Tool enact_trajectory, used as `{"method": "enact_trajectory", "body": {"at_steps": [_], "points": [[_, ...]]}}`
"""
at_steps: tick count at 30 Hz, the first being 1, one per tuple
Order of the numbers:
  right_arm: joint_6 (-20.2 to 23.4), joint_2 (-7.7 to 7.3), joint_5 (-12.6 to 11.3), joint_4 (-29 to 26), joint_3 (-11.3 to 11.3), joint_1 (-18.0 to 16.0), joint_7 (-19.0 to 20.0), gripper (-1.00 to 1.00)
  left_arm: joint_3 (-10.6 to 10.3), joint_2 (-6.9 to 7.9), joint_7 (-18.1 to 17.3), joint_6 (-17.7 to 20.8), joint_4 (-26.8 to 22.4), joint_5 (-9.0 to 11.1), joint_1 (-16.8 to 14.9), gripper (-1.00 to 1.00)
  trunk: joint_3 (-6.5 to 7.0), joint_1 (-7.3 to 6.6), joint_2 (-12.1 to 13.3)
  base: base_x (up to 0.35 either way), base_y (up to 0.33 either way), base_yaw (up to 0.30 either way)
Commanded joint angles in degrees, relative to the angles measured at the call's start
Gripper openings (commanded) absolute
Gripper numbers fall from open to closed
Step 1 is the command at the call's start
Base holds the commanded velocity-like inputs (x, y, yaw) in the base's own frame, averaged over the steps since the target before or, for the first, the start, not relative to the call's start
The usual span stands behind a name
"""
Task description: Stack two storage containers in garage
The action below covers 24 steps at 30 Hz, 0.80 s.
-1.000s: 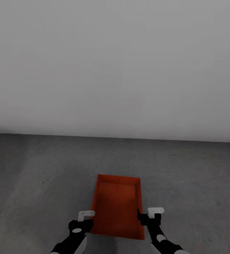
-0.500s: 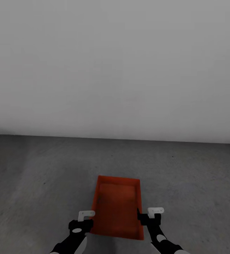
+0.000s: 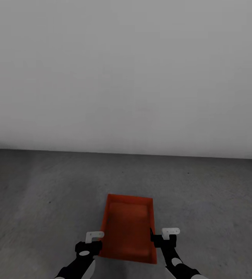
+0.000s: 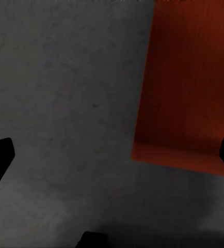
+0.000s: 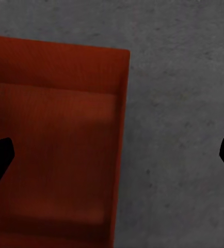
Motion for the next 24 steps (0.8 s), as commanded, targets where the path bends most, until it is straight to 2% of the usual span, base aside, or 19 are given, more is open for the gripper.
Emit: {"method": "enact_trajectory", "body": {"at_steps": [1, 24], "points": [[-0.30, 0.02, -0.55, 0.08, 0.51, -0.04, -0.20, 1.00, -0.24, 0.01, 0.32, -0.01, 0.02, -0.04, -0.03, 1.00, 0.15, -0.23, 0.40, 0.000, 0.000, 0.000], [-0.82, -0.01, -0.57, 0.17, 0.51, -0.04, -0.18, 1.00, -0.24, 0.01, 0.32, -0.01, 0.02, -0.04, -0.03, 1.00, 4.28, -5.28, 9.62, 0.000, 0.000, 0.000]]}}
